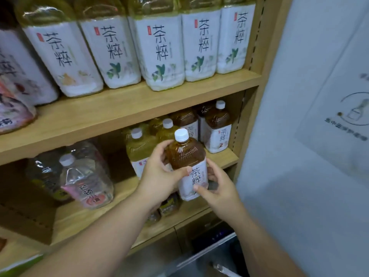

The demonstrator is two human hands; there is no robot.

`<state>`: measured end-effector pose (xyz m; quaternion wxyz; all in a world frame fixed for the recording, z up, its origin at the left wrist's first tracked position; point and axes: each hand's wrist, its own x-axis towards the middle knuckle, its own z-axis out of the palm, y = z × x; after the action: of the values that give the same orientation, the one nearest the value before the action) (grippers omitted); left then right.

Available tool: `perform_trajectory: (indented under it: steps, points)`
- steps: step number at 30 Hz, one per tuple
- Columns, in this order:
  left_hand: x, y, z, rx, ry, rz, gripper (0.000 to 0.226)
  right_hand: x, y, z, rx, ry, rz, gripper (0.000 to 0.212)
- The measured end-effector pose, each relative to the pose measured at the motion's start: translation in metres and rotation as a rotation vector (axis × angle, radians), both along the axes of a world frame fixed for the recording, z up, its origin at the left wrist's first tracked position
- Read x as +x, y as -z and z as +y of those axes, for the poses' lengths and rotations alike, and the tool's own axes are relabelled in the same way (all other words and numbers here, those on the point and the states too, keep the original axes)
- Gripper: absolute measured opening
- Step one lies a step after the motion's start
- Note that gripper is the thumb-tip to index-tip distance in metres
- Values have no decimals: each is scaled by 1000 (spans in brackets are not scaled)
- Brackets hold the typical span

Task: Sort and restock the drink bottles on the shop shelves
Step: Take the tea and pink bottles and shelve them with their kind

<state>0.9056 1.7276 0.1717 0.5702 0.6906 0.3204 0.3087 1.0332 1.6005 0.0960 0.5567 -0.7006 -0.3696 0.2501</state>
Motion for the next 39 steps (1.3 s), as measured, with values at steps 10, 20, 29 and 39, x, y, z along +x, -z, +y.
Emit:
perform_trajectory:
  steps: [10,20,29,39]
  points:
    - [102,38,-1,159,34,75,81,55,26,29,-94,334,-118,105]
    - [94,16,17,490,66,337,76,72,54,75,-56,345,-83,107]
    - [-20,35,49,914,-443,448,51,73,45,96,-37,283,-82,115]
    - [-21,62,80,158,-507,350,33,64,47,104,31,245,-83,96]
